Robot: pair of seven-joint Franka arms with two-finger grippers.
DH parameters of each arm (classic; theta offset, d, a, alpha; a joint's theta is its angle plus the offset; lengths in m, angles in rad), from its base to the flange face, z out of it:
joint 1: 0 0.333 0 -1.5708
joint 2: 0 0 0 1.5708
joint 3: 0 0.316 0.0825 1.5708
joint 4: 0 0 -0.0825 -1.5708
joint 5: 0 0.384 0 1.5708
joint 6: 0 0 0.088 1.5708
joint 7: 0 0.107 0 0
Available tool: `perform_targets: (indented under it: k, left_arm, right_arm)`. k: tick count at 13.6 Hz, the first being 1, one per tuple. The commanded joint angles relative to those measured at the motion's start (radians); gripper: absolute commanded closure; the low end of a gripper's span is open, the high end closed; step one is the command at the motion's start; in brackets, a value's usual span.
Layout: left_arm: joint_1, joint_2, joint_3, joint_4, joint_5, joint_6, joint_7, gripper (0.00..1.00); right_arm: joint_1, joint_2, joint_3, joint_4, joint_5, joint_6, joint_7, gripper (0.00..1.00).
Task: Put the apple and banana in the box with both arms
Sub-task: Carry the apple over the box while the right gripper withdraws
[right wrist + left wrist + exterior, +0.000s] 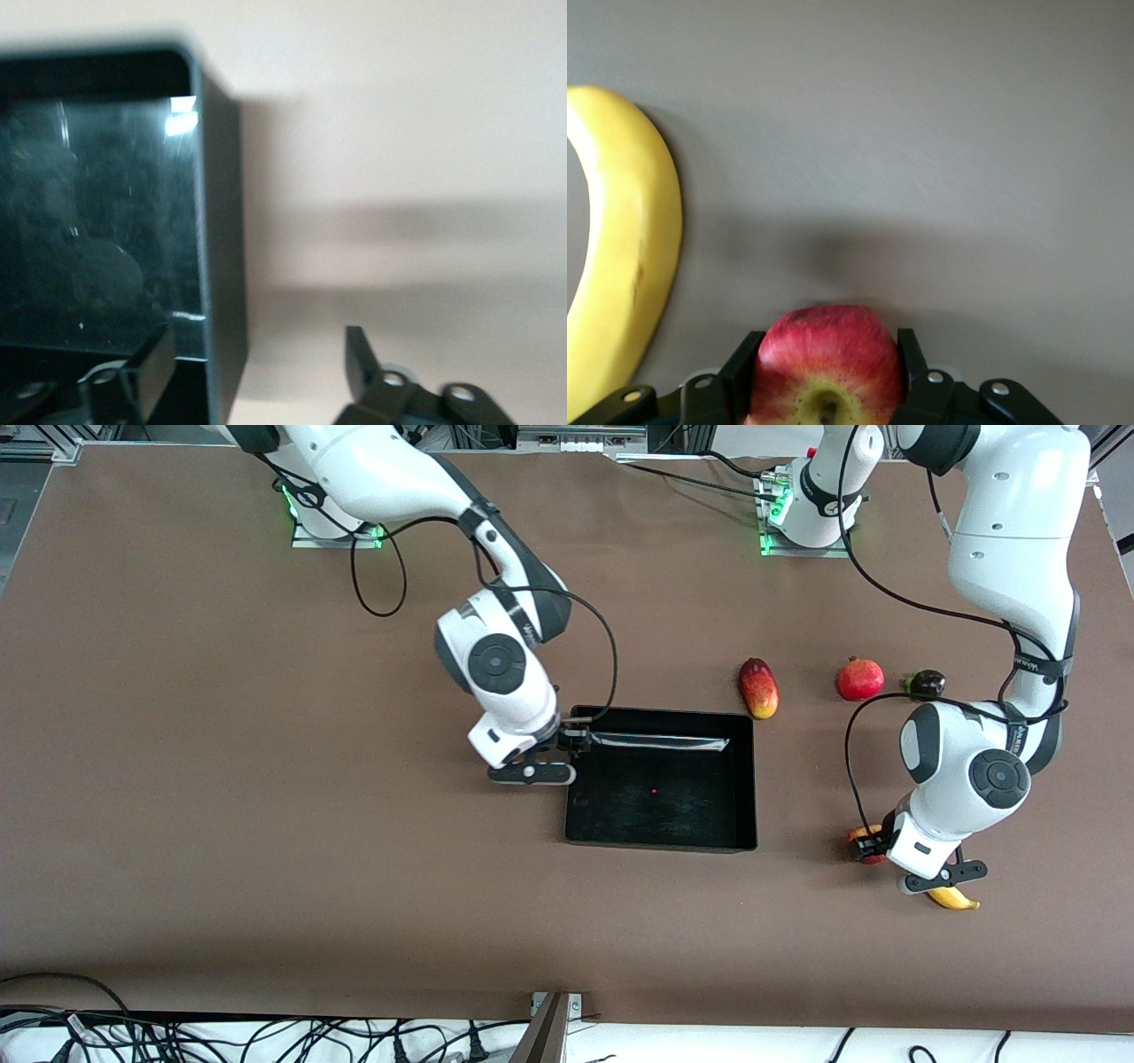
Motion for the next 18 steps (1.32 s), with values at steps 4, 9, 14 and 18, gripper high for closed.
perform_targets:
  k: [4,9,14,18]
  left_arm:
    - [-0.155,-0.263,-0.007,-0.001,-0.07,-0.359,-0.193,1.0]
    - [-0.304,-0.212,-0.042,0.043,-0.116,-0.35,-0.449,1.0]
    - [-0.405,-0.045,-0.084,0.142,-0.099,-0.252,-0.646,1.0]
    - [-0.483,0.056,-0.092,0.133,-0.066,-0.103,-0.734,1.0]
  right_arm:
    - [-0.177,-0.189,-0.062,-0.023,0.006,-0.301,-0.239,0.0]
    - [-0.183,-0.266,-0.317,-0.017,0.003,-0.537,-0.675,0.0]
    - [-0.191,-0.33,-0.519,-0.014,0.009,-0.599,-0.93,0.0]
    - [-0.301,-0.34,-0.53,0.021,0.098,-0.647,-1.007,0.0]
